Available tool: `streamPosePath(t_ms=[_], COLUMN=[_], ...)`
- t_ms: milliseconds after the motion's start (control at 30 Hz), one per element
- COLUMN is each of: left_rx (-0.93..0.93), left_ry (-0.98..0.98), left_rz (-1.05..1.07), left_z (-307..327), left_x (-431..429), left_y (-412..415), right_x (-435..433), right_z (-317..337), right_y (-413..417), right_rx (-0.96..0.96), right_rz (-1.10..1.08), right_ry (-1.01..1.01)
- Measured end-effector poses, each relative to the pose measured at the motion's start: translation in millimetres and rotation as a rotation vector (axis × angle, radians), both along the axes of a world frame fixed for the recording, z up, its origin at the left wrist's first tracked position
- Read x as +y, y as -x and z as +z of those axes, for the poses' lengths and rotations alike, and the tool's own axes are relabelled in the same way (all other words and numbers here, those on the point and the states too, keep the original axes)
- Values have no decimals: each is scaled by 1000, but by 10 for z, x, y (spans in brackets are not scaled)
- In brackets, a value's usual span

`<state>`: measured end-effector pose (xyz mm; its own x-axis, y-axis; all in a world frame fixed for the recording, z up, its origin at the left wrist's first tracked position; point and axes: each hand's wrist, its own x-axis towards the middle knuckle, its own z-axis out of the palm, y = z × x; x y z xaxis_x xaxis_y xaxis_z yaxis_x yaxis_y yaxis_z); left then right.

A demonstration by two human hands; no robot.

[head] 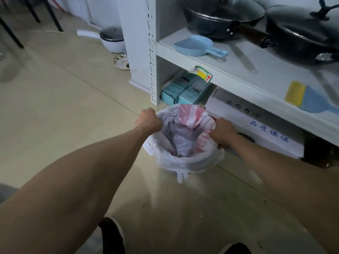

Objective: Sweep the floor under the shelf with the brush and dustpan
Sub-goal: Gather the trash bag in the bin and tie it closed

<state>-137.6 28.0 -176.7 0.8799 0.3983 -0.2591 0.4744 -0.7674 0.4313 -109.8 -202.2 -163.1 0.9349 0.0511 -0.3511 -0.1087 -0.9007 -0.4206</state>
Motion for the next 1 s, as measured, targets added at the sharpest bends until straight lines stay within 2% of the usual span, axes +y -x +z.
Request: streamPosePath(t_ms=[233,567,1000], left_rx=[-30,-48,-49], left_ry=[-51,-32,-62], left_rz=[145,225,289], left_z=[-39,-94,-188], left_x=[512,917,1005], left_y=[-35,-197,-311], right_x=[602,983,1060], right_z=[-139,-262,-436], right_y=[-136,-550,-691], right_rx=[-161,-158,-124], right_rz=[95,95,-13], right_ry=[48,66,-120])
